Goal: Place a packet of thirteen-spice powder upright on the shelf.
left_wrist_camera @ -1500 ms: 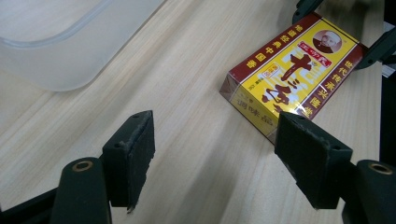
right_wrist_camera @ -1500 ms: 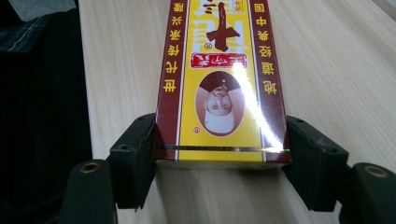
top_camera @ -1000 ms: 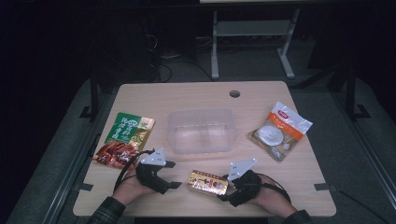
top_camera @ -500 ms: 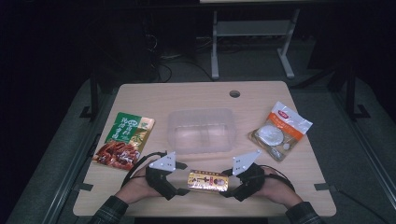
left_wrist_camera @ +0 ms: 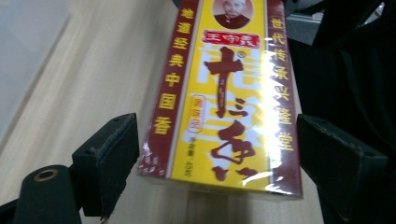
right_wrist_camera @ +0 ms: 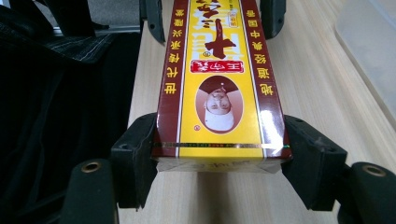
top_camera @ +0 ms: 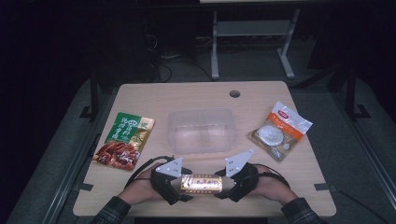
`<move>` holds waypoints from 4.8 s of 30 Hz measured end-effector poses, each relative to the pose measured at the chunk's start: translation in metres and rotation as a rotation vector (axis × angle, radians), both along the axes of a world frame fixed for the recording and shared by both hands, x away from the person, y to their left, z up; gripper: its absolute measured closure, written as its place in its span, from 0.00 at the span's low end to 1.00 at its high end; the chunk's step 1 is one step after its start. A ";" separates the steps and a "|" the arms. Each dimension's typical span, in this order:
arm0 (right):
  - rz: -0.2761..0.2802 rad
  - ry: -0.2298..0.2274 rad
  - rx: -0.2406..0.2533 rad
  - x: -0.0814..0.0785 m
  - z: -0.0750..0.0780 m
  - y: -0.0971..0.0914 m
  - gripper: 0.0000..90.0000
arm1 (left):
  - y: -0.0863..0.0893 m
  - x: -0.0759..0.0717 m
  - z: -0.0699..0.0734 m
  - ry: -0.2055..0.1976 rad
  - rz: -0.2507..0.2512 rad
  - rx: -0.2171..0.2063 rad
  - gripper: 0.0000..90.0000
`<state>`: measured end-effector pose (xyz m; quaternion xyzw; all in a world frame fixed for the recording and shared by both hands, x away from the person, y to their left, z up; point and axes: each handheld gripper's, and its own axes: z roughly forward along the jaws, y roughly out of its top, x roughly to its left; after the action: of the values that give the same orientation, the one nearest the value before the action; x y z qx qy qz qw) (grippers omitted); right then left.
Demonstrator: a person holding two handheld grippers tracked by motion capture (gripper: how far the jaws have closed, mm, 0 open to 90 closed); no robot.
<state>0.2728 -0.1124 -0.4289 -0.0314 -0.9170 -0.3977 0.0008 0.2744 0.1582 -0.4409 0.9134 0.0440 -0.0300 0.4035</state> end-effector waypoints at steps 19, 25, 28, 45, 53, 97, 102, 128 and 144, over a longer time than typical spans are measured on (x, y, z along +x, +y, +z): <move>0.018 0.013 0.052 0.002 0.009 -0.003 0.35 | 0.000 0.002 0.001 0.042 -0.023 -0.013 0.35; 0.002 0.022 0.074 0.003 0.015 -0.004 0.35 | -0.002 0.004 0.000 0.061 -0.015 -0.028 0.35; -0.001 0.021 0.093 0.005 0.021 -0.005 0.34 | -0.002 0.005 0.001 0.061 -0.013 -0.042 0.35; -0.020 0.032 0.206 0.017 0.045 0.003 0.33 | -0.005 0.009 -0.001 0.066 0.013 -0.097 0.35; -0.080 0.035 0.276 0.020 0.048 0.000 0.20 | -0.001 0.010 0.003 0.058 0.042 -0.139 0.35; -0.056 0.044 0.362 0.018 0.044 0.028 0.33 | -0.010 0.011 -0.010 0.069 0.090 -0.090 0.26; -0.044 0.033 0.333 0.019 0.046 0.026 0.33 | -0.001 0.011 -0.009 0.073 0.136 -0.072 0.18; 0.006 -0.037 0.242 0.061 0.078 0.023 0.33 | 0.045 0.003 -0.010 0.062 0.355 0.000 0.17; -0.014 -0.056 0.210 0.103 0.102 0.017 0.33 | 0.048 0.009 -0.011 0.054 0.346 0.006 0.17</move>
<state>0.3760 -0.0951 -0.3267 -0.0263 -0.8698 -0.4922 -0.0243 0.2830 0.2064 -0.4515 0.8922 0.2114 0.0154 0.3988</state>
